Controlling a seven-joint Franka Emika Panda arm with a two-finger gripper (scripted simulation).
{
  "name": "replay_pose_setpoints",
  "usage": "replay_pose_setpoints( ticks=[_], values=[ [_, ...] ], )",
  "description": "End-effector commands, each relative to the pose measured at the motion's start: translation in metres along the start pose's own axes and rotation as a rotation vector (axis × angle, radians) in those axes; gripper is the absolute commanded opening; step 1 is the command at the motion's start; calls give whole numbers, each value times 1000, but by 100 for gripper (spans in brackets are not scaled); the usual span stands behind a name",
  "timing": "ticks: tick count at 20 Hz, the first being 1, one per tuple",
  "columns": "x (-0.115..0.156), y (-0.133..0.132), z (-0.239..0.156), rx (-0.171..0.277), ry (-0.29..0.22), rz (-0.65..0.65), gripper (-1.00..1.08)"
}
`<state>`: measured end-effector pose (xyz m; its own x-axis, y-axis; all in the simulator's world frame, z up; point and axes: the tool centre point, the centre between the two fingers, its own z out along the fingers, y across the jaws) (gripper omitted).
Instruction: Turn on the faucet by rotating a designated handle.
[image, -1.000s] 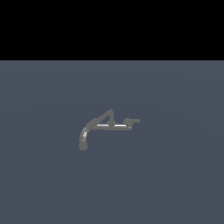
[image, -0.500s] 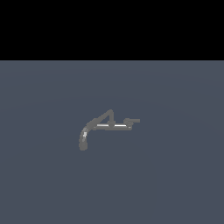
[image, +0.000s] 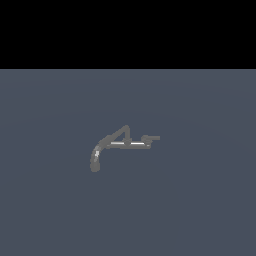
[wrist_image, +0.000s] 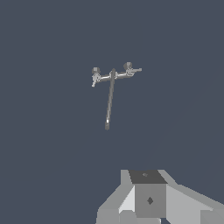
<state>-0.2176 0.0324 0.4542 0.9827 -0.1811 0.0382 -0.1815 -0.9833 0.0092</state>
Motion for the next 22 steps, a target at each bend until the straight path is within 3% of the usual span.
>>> replay_pose_setpoints(
  ticks=[1, 22],
  values=[
    [11, -5, 17, 0, -2, 60, -100],
    [118, -22, 169, -3, -18, 602, -100]
  ],
)
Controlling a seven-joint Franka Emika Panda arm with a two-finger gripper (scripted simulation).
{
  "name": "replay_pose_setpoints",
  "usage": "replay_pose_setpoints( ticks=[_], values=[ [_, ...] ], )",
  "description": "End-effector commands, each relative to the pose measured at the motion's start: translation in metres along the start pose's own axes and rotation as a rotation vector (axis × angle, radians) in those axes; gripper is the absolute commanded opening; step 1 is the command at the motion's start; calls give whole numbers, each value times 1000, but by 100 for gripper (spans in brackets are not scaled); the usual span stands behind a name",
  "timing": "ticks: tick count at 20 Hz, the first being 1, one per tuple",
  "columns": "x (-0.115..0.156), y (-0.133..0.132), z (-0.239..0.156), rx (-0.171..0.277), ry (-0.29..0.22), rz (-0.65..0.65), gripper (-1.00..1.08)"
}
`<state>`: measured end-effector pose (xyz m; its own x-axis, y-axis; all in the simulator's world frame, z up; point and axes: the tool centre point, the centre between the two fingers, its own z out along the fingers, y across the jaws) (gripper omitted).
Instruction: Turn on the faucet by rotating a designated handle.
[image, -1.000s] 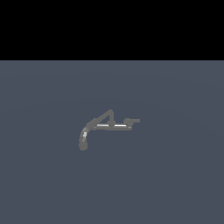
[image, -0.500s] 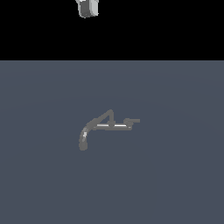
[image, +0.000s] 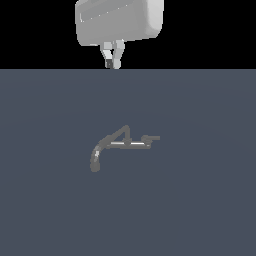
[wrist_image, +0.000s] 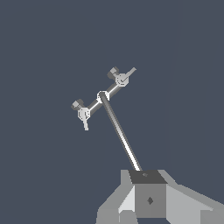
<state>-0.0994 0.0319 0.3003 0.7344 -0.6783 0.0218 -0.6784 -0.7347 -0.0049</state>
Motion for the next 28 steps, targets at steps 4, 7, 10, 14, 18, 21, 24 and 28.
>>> replay_pose_setpoints(
  ticks=[4, 7, 10, 14, 18, 21, 24, 28],
  values=[
    [26, -11, 38, 0, -3, 137, -100],
    [41, -16, 58, -1, -5, 209, -100],
    [56, -19, 78, -2, -7, 282, -100],
    [77, -22, 106, -4, -8, 383, -100],
    [100, -22, 136, -7, -10, 490, -100],
    [117, -20, 159, -10, -10, 573, -100],
    [134, -17, 180, -12, -11, 652, -100],
    [153, -11, 205, -14, -12, 743, -100]
  ],
)
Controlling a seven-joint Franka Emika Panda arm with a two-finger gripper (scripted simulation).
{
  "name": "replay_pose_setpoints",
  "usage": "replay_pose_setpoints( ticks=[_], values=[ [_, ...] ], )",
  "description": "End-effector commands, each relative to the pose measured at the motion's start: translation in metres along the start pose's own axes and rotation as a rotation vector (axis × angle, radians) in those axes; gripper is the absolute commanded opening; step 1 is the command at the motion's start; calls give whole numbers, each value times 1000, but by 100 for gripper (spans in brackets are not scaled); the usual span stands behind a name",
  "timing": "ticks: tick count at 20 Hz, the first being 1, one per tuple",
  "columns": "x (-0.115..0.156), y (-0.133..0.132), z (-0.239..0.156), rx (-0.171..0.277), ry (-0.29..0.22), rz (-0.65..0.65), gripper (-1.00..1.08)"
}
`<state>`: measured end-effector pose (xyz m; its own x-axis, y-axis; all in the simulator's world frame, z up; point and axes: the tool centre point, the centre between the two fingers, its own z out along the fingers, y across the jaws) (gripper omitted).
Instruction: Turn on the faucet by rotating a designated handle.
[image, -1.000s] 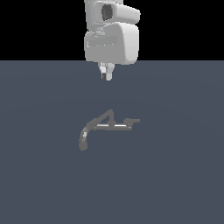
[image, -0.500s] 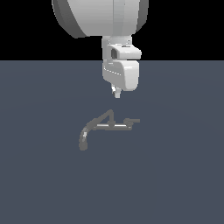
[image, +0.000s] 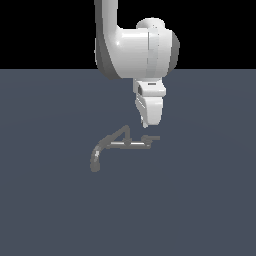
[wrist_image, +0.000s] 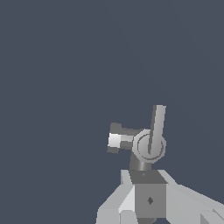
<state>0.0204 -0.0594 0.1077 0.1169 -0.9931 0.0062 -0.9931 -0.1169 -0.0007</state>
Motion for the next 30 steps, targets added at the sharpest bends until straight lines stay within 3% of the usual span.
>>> replay_pose_setpoints(
  ticks=[1, 9, 19, 27, 30],
  values=[
    [11, -5, 14, 0, 0, 55, -100],
    [34, -13, 43, -2, -3, 165, -100],
    [38, -14, 47, -2, -6, 184, -100],
    [52, 13, 47, -2, -6, 184, -100],
    [50, 12, 47, 0, -6, 183, -100]
  ],
)
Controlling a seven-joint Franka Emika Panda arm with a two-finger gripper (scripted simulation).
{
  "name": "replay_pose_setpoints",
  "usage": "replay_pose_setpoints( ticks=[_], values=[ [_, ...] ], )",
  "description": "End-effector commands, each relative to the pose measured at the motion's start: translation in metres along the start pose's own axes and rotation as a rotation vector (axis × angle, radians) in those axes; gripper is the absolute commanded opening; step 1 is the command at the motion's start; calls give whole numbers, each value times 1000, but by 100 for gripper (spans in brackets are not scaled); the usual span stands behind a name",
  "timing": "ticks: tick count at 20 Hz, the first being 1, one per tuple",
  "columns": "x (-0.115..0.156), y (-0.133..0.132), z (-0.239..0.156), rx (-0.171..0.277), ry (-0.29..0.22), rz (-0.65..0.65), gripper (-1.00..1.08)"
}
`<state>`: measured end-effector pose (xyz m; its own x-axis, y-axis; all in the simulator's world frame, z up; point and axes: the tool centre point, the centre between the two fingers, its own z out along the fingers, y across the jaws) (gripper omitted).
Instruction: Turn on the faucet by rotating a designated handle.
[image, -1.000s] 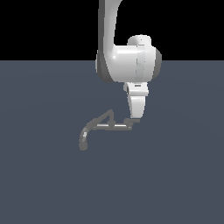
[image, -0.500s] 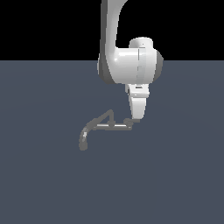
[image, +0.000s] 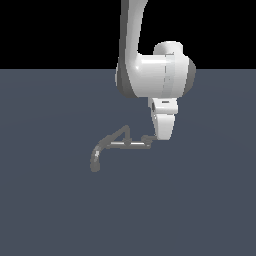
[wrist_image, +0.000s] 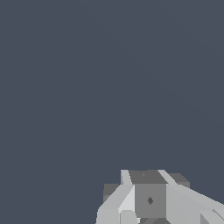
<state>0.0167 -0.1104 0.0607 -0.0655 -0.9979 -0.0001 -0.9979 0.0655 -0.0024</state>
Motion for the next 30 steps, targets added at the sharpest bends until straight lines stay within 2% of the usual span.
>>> replay_pose_setpoints(
  ticks=[1, 11, 12, 13, 24, 25, 26, 30],
  values=[
    [0, 6, 0, -1, 0, 0, -100],
    [1, 39, 0, -2, 0, 1, -100],
    [1, 39, 0, -2, 0, 1, -100],
    [2, 28, 2, 14, 0, 2, -100],
    [-27, 63, 0, -2, 0, 1, -100],
    [-27, 63, 0, -2, 0, 1, -100],
    [-7, 61, 1, -2, 6, 31, -100],
    [-36, 59, 1, -2, 3, 15, -100]
  ],
)
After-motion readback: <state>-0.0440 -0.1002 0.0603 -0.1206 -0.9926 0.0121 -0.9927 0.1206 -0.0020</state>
